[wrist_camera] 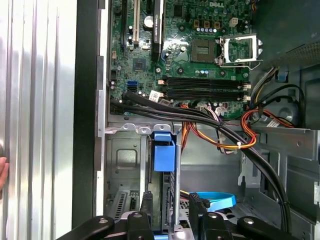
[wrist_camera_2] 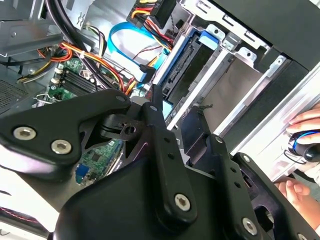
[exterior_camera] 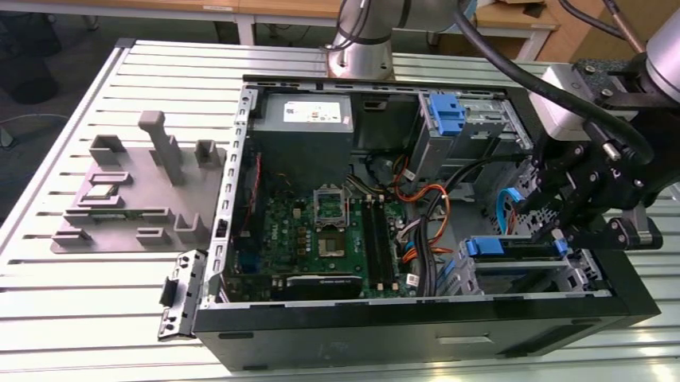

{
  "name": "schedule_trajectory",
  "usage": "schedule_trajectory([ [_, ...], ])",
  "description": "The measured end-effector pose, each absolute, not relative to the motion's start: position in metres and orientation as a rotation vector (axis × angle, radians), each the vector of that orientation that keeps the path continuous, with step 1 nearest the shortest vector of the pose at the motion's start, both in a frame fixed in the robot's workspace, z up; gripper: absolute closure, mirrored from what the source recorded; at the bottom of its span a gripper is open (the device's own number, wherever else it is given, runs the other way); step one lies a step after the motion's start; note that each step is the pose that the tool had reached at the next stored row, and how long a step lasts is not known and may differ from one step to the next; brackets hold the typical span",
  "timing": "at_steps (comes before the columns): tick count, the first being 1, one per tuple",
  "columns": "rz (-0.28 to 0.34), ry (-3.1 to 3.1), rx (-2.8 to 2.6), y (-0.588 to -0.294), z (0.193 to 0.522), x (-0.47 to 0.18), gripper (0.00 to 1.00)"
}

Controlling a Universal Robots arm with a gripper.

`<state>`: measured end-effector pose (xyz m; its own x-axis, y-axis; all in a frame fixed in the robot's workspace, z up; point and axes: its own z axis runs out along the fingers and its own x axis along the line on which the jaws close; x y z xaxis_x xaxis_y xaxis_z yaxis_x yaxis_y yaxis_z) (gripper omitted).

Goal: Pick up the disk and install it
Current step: 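Insert the first disk wire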

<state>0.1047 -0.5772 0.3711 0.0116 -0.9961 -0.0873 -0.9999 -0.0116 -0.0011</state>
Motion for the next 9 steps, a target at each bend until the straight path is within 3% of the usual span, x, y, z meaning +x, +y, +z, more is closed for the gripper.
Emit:
schedule_trajectory([
  [9,0.1,2.161,-2.186,-0.5717,0.3706,0.1047,0.58],
])
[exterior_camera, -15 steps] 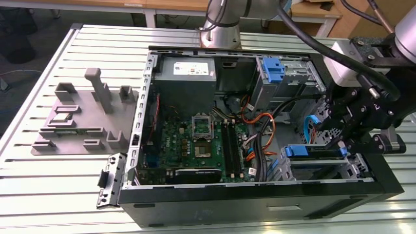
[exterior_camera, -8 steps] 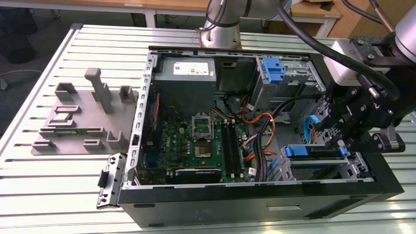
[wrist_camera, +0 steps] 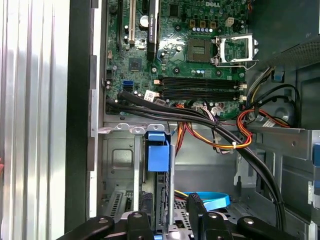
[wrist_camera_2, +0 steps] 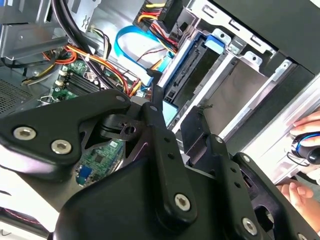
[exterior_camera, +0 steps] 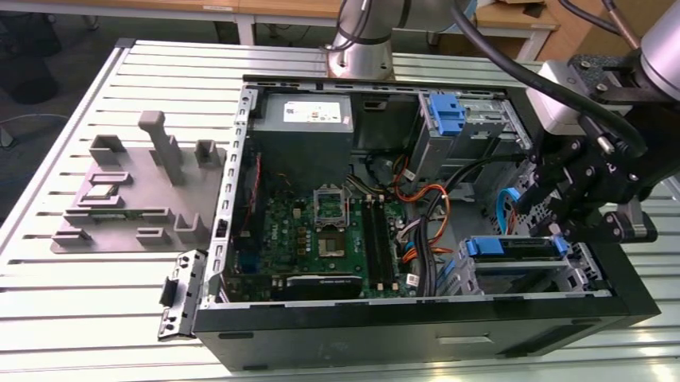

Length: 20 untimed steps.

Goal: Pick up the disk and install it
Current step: 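Insert the first disk wire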

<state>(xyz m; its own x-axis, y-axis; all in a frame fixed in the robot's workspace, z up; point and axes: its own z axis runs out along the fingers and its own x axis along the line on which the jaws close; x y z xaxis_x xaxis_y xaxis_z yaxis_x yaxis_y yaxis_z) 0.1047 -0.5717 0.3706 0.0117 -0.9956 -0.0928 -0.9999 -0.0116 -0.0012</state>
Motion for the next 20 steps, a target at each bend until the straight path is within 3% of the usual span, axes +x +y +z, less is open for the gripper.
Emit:
schedule_trajectory([
  [20,0.102,2.16,-2.185,-0.5655,0.3704,0.1047,0.58],
])
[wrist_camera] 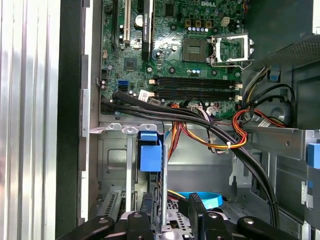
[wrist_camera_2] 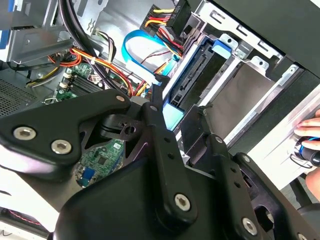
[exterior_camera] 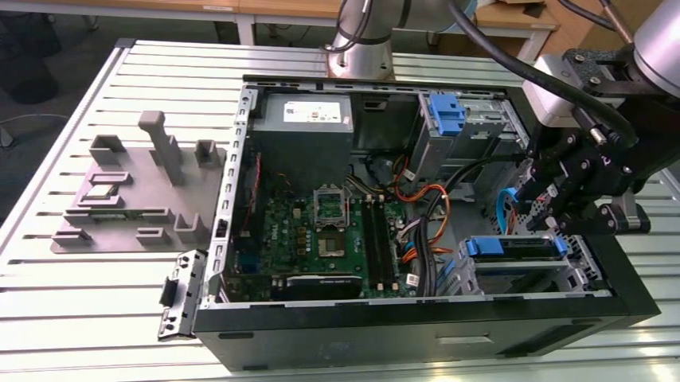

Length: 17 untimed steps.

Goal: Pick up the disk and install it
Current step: 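Insert the first disk wire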

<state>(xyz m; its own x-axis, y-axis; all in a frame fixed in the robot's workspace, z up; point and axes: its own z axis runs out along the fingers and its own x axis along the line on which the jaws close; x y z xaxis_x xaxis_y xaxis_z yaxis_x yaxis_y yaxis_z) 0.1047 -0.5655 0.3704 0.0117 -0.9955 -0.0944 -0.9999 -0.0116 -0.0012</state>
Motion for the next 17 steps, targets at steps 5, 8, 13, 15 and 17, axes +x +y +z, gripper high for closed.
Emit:
schedule_trajectory([
  [5,0.102,2.16,-2.185,-0.5647,0.3704,0.1047,0.58],
  [8,0.102,2.16,-2.185,-0.5645,0.3704,0.1047,0.58],
  [13,0.102,2.16,-2.185,-0.563,0.3702,0.105,0.58],
  [15,0.102,2.16,-2.185,-0.5623,0.37,0.1054,0.58],
  [17,0.102,2.16,-2.185,-0.5621,0.37,0.1057,0.58],
])
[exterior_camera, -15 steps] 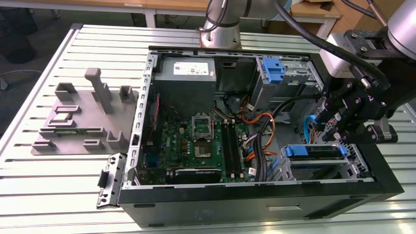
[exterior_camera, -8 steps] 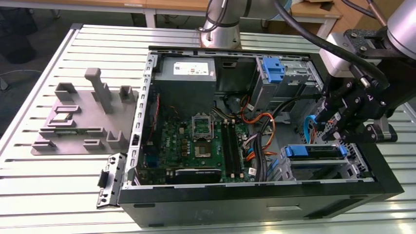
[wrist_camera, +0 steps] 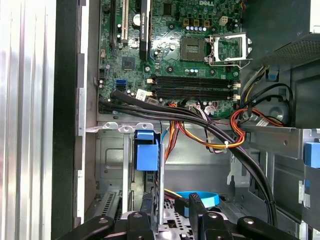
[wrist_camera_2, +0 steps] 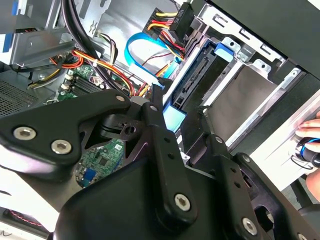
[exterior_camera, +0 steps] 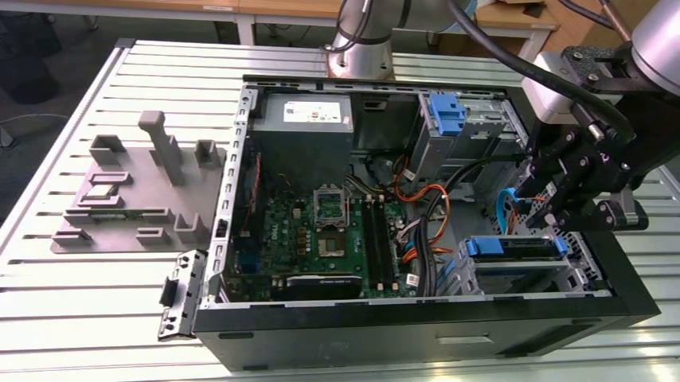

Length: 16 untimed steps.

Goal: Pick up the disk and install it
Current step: 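Insert the first disk wire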

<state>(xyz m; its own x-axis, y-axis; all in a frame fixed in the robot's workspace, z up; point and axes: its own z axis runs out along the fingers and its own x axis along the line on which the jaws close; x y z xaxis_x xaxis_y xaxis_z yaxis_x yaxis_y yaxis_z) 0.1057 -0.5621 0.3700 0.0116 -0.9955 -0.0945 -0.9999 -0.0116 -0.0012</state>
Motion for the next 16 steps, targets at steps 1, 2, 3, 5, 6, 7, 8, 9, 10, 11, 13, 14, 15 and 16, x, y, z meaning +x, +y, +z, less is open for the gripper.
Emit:
schedule_trajectory([
  [1,0.102,2.16,-2.185,-0.562,0.3701,0.1057,0.58],
  [2,0.102,2.16,-2.185,-0.562,0.37,0.1057,0.58],
  [3,0.102,2.16,-2.185,-0.562,0.37,0.1057,0.58],
  [5,0.102,2.16,-2.185,-0.562,0.37,0.1057,0.58],
  [6,0.102,2.16,-2.185,-0.562,0.37,0.1057,0.58],
  [7,0.102,2.16,-2.185,-0.5619,0.3698,0.1057,0.58],
  [8,0.102,2.16,-2.185,-0.5618,0.3696,0.1058,0.58],
  [9,0.102,2.16,-2.185,-0.5616,0.3694,0.1058,0.58],
  [10,0.102,2.16,-2.185,-0.5613,0.3694,0.1058,0.58],
  [11,0.102,2.16,-2.185,-0.5608,0.3693,0.1058,0.58],
  [13,0.102,2.16,-2.185,-0.5591,0.369,0.1059,0.58],
  [14,0.102,2.16,-2.185,-0.558,0.3689,0.1059,0.58],
  [15,0.102,2.16,-2.185,-0.5572,0.3688,0.1059,0.58],
  [16,0.102,2.16,-2.185,-0.5568,0.3683,0.1061,0.58],
])
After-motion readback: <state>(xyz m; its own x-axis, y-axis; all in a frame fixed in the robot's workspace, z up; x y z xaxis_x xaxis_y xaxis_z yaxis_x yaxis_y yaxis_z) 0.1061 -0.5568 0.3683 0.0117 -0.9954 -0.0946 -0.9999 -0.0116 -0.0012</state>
